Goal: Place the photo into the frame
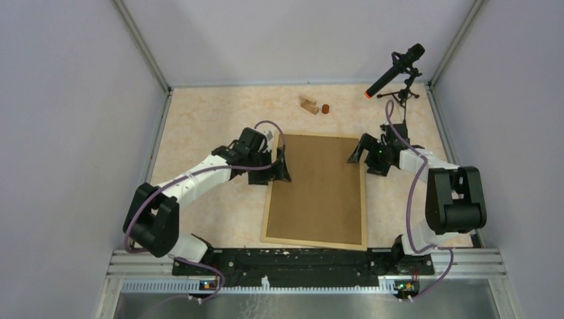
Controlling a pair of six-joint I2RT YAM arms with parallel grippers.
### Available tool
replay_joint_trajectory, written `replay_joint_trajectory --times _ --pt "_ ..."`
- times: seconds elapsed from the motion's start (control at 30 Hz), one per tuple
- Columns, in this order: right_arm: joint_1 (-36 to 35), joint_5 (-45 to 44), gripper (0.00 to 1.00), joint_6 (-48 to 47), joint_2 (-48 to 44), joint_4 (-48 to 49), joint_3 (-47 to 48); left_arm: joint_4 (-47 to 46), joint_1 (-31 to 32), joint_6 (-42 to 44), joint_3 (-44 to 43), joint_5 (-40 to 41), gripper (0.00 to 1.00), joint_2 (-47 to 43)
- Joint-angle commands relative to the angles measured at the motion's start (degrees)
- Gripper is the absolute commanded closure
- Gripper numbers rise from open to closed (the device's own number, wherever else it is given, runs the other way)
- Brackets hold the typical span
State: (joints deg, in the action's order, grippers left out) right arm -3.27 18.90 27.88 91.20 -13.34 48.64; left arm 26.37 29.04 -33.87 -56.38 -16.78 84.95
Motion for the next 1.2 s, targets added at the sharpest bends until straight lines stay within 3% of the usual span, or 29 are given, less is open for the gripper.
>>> replay_joint_trajectory --times 0.0,0.37,0.7,1.17 --pt "-0.34 1.0 0.06 -1.74 -3.93 -3.37 -3.42 3.6 5.02 -5.02 2.06 2.54 0.02 -2.71" --pt "-2.0 6.64 0.12 4.67 -6.32 5.38 -12.15 3.25 5.68 -7.22 3.38 1.59 0.04 0.14" --pt "-2.09 4.74 0.14 1.7 -6.99 0.98 -12.91 4.72 6.38 -10.26 7.26 5.03 0.04 -3.37" --pt "-5.96 7.47 0.17 4.71 -8.42 2.41 -15.86 -0.77 6.72 -10.14 7.76 -3.37 0.03 3.83"
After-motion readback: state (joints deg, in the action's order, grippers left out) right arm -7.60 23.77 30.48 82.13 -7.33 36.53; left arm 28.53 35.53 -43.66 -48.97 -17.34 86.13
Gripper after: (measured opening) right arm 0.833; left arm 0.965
